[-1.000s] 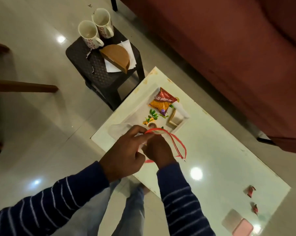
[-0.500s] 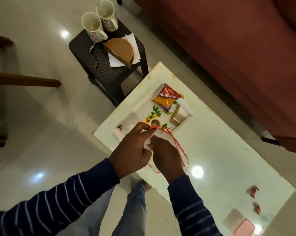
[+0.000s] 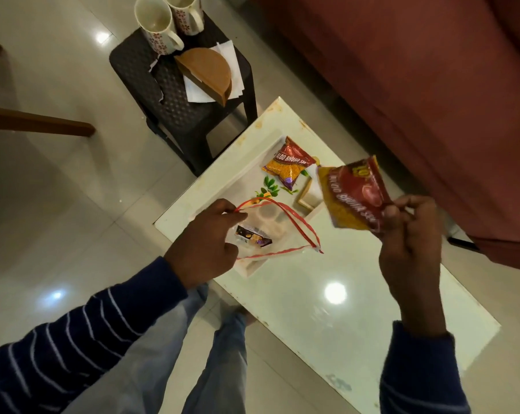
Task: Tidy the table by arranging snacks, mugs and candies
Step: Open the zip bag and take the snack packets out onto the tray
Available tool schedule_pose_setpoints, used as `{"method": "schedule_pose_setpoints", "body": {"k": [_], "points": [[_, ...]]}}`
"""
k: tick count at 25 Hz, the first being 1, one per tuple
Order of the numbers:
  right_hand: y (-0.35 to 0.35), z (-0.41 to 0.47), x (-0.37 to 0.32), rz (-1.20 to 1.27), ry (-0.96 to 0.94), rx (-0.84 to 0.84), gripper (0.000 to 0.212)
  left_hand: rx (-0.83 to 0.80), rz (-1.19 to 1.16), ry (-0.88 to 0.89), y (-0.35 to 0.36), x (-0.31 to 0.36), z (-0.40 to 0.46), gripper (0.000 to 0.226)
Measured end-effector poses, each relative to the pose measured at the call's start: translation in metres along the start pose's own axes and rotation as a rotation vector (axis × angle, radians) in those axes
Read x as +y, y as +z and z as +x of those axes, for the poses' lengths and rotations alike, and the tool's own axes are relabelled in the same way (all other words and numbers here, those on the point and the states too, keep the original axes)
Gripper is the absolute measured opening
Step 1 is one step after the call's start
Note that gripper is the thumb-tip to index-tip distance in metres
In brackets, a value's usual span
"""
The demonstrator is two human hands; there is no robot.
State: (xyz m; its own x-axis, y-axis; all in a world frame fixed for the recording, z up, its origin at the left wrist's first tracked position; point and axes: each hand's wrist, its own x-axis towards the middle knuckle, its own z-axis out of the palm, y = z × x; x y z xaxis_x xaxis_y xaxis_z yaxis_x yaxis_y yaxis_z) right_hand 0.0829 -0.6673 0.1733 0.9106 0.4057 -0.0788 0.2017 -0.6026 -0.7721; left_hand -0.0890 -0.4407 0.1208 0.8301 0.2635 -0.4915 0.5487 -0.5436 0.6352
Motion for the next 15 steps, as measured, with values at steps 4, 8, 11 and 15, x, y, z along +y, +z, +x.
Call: {"method": "schedule_pose_setpoints", "body": {"k": [4, 8, 11, 15], "points": [[0.05, 0.046, 0.078, 0.056, 0.242, -0.13, 0.002, -0.046, 0.011, -0.025, -0.003, 0.0, -0.001, 0.055], [0.107, 0.077, 0.146, 0.247, 0.434, -0.31, 0.018, -0.043, 0.039, 0.011, -0.003, -0.003, 0.002, 0.059], [0.133, 0.099, 0.184, 0.268, 0.512, -0.305, 0.021, -0.041, 0.091, 0.032, 0.001, -0.009, 0.004, 0.063], [0.149, 0.107, 0.188, -0.045, 0.447, -0.033, 0.01, -0.064, 0.051, 0.062, 0.001, -0.015, 0.008, 0.064]]}}
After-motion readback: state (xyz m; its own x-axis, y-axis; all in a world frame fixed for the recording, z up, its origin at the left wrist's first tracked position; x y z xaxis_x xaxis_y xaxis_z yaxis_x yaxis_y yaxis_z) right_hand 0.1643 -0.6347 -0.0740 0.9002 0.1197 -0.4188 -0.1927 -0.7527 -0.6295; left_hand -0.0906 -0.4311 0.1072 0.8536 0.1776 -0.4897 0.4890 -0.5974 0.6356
